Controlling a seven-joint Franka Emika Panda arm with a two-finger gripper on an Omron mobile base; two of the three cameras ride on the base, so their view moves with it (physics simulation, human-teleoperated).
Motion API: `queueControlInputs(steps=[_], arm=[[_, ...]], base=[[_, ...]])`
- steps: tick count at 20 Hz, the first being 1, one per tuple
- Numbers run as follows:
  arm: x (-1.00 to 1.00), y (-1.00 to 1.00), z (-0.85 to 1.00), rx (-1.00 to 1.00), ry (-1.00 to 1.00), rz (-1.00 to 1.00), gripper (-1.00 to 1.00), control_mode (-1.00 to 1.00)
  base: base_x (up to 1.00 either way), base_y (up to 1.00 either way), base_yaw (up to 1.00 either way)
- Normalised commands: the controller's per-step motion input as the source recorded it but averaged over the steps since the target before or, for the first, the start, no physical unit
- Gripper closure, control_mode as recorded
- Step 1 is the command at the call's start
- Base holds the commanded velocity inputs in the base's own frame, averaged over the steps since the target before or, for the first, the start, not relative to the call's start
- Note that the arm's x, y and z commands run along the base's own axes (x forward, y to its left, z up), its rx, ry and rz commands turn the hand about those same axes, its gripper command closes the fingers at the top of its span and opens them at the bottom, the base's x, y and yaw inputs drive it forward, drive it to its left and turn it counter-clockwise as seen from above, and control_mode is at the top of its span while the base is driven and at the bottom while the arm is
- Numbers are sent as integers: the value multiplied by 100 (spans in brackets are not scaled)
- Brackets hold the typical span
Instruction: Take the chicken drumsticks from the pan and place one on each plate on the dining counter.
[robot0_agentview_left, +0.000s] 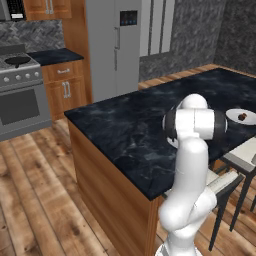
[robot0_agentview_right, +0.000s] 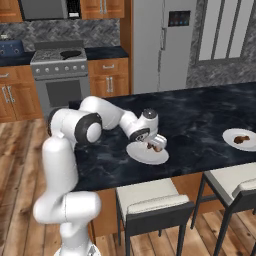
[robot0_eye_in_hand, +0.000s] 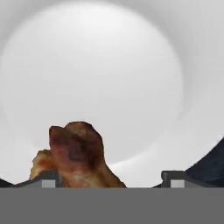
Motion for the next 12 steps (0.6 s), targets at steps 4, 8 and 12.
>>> queueControlInputs(steps=[4,8,12], arm=[[-64,-12,6,6,-10,0,-100,-100],[-97,23,19,0,-14,2,-100,-100],[-100,37,37,-3,-2,12,-100,-100]], base=[[0,0,0],[0,0,0],[0,0,0]])
